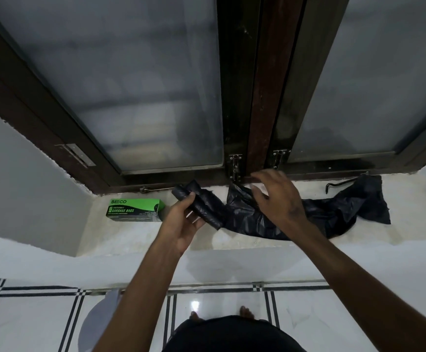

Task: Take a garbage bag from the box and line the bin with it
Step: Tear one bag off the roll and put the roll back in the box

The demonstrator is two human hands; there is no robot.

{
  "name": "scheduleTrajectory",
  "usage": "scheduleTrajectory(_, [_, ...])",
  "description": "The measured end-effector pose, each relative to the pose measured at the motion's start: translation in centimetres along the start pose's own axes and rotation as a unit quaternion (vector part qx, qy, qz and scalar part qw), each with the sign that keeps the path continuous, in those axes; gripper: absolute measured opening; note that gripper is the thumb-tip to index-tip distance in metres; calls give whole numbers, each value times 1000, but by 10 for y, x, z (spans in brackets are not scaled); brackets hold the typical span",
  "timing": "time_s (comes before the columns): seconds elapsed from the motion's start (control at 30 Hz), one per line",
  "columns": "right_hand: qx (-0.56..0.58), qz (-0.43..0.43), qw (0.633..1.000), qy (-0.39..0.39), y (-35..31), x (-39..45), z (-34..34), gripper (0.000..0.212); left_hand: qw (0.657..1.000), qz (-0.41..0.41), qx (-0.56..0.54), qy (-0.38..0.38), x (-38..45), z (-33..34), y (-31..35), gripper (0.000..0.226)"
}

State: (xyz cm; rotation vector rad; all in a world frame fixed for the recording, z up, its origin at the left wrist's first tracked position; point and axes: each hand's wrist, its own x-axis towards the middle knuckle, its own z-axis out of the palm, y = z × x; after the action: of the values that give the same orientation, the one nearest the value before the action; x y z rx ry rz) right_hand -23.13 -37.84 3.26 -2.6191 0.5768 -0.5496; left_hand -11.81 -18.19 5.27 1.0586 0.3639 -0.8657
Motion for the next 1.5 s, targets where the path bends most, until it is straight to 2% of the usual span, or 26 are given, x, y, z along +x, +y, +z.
scheduleTrajectory(0.07, [122,45,990,51,-11,-10,0,30,1000,3,-10,-13,0,-3,1,17])
scheduleTrajectory(0.1, [214,101,971,32,-20,-14,0,31,1000,3,-25,-20,-1,-4,2,18])
scheduleTrajectory(0.13, [311,166,936,-9,-30,-19,0,33,999,4,-39,-26,-1,-4,2,20])
scheduleTrajectory(0.2, [469,269,835,-101,-49,-26,7,37,997,9,-58,-41,-1,-5,3,28])
scheduleTrajectory(0.3, [597,315,710,-200,-63,-35,24,37,996,21,-64,-65,-1,-7,4,39])
scheduleTrajectory(0.37, [650,306,663,-210,-72,-34,33,40,995,35,-63,-76,-3,-11,4,38])
scheduleTrajectory(0.4, [665,297,656,-199,-75,-32,36,40,994,43,-59,-79,-3,-14,5,37])
scheduleTrajectory(0.5, [652,272,692,-145,-84,-22,39,29,994,70,-26,-77,-3,-28,10,36])
scheduleTrajectory(0.6, [633,253,720,-134,-88,-15,41,23,993,97,38,-61,-6,-49,22,20])
scheduleTrajectory(0.7, [626,234,728,-150,-89,-10,43,19,983,132,112,-62,-6,-67,34,30])
scheduleTrajectory(0.77, [629,228,726,-159,-90,-7,45,17,975,146,151,-78,-5,-75,43,37])
scheduleTrajectory(0.9, [638,256,706,-168,-94,2,50,23,944,197,247,-99,0,-89,56,26])
scheduleTrajectory(1.0, [660,280,678,-164,-95,9,52,30,939,216,249,-100,7,-101,61,24])
scheduleTrajectory(1.03, [649,280,687,-168,-96,11,53,26,936,218,255,-109,9,-105,62,21])
scheduleTrajectory(1.13, [569,263,761,-167,-98,15,59,6,933,208,264,-125,10,-113,65,12])
scheduleTrajectory(1.23, [531,268,793,-132,-100,17,63,13,930,208,295,-66,12,-120,72,31])
scheduleTrajectory(1.3, [504,261,814,-120,-103,19,64,16,896,251,363,-40,17,-125,77,12])
scheduleTrajectory(1.37, [483,253,831,-112,-105,21,65,18,830,313,461,-15,28,-133,80,7])
scheduleTrajectory(1.43, [468,250,841,-102,-106,22,66,18,723,378,579,9,38,-142,84,28])
scheduleTrajectory(1.5, [457,249,849,-93,-106,23,66,19,618,406,673,4,44,-151,90,57])
